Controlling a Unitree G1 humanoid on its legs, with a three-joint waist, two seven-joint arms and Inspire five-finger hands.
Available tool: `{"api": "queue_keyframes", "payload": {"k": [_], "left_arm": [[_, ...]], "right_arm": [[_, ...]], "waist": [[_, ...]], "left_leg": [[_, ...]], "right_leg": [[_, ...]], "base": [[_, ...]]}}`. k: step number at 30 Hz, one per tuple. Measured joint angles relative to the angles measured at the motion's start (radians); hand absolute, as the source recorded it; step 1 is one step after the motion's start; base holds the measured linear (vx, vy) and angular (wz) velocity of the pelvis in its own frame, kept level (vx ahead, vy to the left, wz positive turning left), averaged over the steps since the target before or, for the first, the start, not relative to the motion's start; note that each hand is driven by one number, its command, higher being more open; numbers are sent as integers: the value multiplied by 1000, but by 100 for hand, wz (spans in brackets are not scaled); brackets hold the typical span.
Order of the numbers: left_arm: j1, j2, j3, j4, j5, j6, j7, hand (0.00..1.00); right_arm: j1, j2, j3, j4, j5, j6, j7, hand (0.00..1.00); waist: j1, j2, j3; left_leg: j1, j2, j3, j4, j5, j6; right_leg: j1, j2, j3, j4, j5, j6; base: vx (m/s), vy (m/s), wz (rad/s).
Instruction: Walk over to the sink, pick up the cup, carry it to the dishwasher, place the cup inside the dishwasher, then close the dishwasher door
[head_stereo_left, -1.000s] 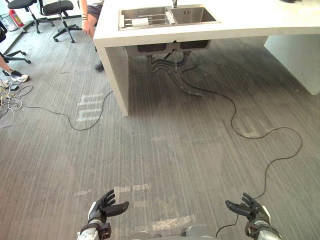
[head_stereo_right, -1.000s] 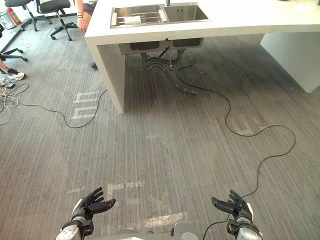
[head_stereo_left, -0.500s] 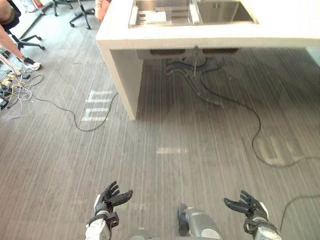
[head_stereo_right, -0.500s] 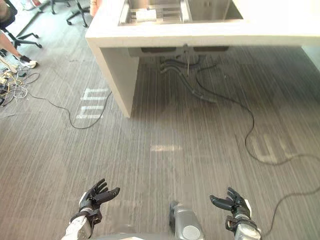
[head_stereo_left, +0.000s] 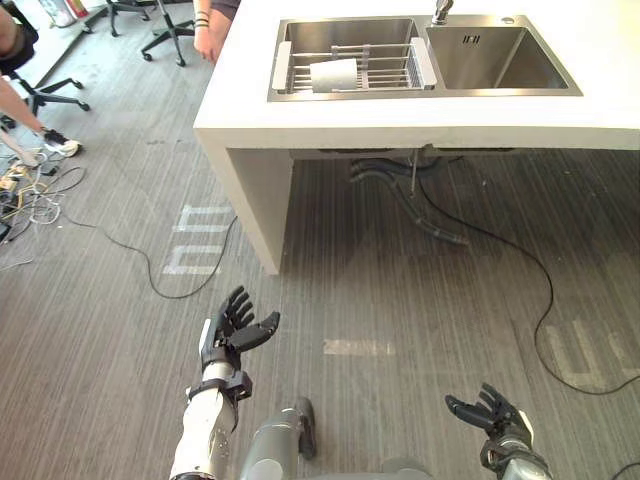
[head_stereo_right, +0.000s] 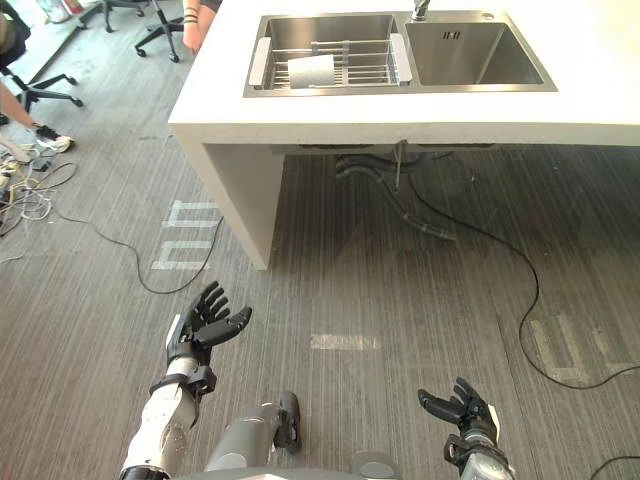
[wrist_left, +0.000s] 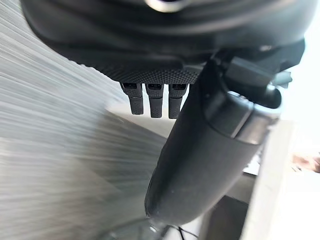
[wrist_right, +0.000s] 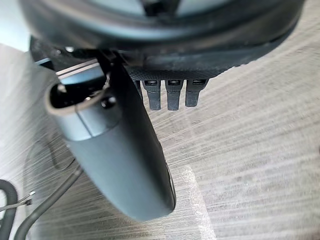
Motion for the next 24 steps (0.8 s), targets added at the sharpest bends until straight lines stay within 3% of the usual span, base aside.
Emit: {"api": "queue_keyframes", "payload": {"k": [3, 4, 5, 7, 8, 9, 10, 11, 12, 13, 14, 15, 17, 19, 20, 22, 23, 24], "left_arm": [[0, 8, -14, -130, 0, -2, 20, 90], [-14, 14, -14, -232, 0, -26, 22, 90], [-19, 16, -14, -245, 0, -33, 22, 90], [-64, 27, -10, -309, 0, -83, 37, 90], [-75, 28, -5, -312, 0, -95, 41, 90], [-94, 29, 11, -313, 0, -107, 45, 90], [-96, 24, 16, -314, 1, -109, 54, 90], [-88, -9, 23, -310, 2, -109, 79, 90], [-98, -24, 40, -317, 6, -113, 96, 90], [-105, -27, 41, -317, 14, -113, 111, 90], [-109, -46, 41, -319, 20, -112, 127, 90], [-103, -74, 41, -344, 20, -112, 139, 90], [-88, -86, 41, -419, 20, -120, 149, 90], [-88, -81, 43, -484, 20, -140, 149, 90], [-92, -74, 44, -518, 20, -154, 148, 90], [-96, -57, 43, -546, 21, -165, 140, 90], [-98, -42, 41, -548, 22, -173, 129, 90], [-100, -37, 40, -550, 23, -173, 122, 90]], "right_arm": [[8, 11, 36, -11, -6, 6, 11, 90], [6, 20, 51, -29, -10, 6, 22, 90], [4, 21, 52, -31, -10, 5, 24, 90], [-14, 20, 54, -33, -18, 5, 32, 90], [-15, 20, 54, -33, -18, 5, 32, 90], [-12, 12, 54, -32, -18, 5, 33, 90], [-6, 6, 55, -28, -19, 5, 33, 90], [-4, -27, 55, -13, -19, 6, 31, 90], [-4, -39, 48, -10, -19, 4, 32, 90], [-2, -40, 39, -7, -19, 6, 32, 90], [22, -41, 38, -11, -19, 8, 30, 90], [61, -38, 45, -38, -18, 7, 33, 90], [100, -35, 63, -87, -18, 2, 32, 90], [112, -36, 72, -117, -17, -11, 33, 90], [107, -36, 72, -124, -17, -13, 33, 90], [107, -37, 70, -130, -17, -15, 33, 90], [112, -45, 71, -134, -17, -17, 34, 90], [112, -53, 71, -135, -17, -17, 35, 90]], "waist": [[-12, 0, 0], [-15, 3, -3], [-16, 3, -3], [-25, 10, 0], [-29, 10, 0], [-40, 6, -3], [-48, 8, -7], [-45, 57, -19], [-35, 70, -26], [-40, 70, -26], [-45, 69, -24], [-38, 66, -20], [-22, 66, -21], [-6, 60, -21], [6, 64, -25], [16, 63, -28], [16, 74, -41], [16, 90, -50]], "left_leg": [[137, 6, -1, -47, -50, -9], [216, 23, -1, -105, -63, -26], [227, 26, -1, -115, -64, -28], [308, 61, -2, -166, -87, -61], [324, 69, -2, -170, -94, -69], [349, 78, -6, -168, -115, -92], [362, 80, -11, -163, -130, -111], [378, 122, -17, -157, -142, -127], [371, 142, -19, -128, -113, -156], [369, 140, -24, -100, -86, -171], [346, 155, -27, 25, -22, -174], [283, 191, -31, 223, 64, -168], [187, 248, -9, 445, 39, -169], [93, 282, 10, 496, 0, -165], [43, 292, 17, 455, -27, -162], [12, 264, 32, 266, -31, -153], [18, 229, 23, 46, 81, -120], [13, 221, 4, -37, 152, -121]], "right_leg": [[-108, -14, -28, 161, -35, -63], [-195, -6, -71, 113, -65, -114], [-210, -4, -79, 97, -69, -122], [-295, 26, -113, -118, -69, -137], [-310, 33, -113, -188, -56, -137], [-320, 46, -109, -340, 44, -159], [-310, 52, -108, -376, 159, -187], [-296, 92, -121, -369, 149, -227], [-289, 103, -118, -348, 113, -264], [-275, 99, -126, -342, 96, -274], [-207, 97, -142, -369, 74, -284], [-111, 99, -152, -428, 65, -289], [1, 111, -157, -513, 64, -290], [66, 110, -154, -567, 64, -290], [95, 104, -152, -591, 64, -290], [128, 80, -147, -603, 57, -269], [137, 70, -144, -599, 33, -227], [136, 76, -140, -593, 14, -199]], "base": [[537, 70, -6], [491, -15, -5], [494, -53, -4], [497, -103, 6], [499, -160, 22], [413, -154, 30], [679, -216, 16], [599, -175, -10], [708, -208, -13], [453, -152, 16], [620, -224, 40], [480, -173, 34], [450, -128, 5], [324, -28, -8], [252, 76, -10], [257, 150, -3], [231, 197, 7], [258, 240, 14]]}}
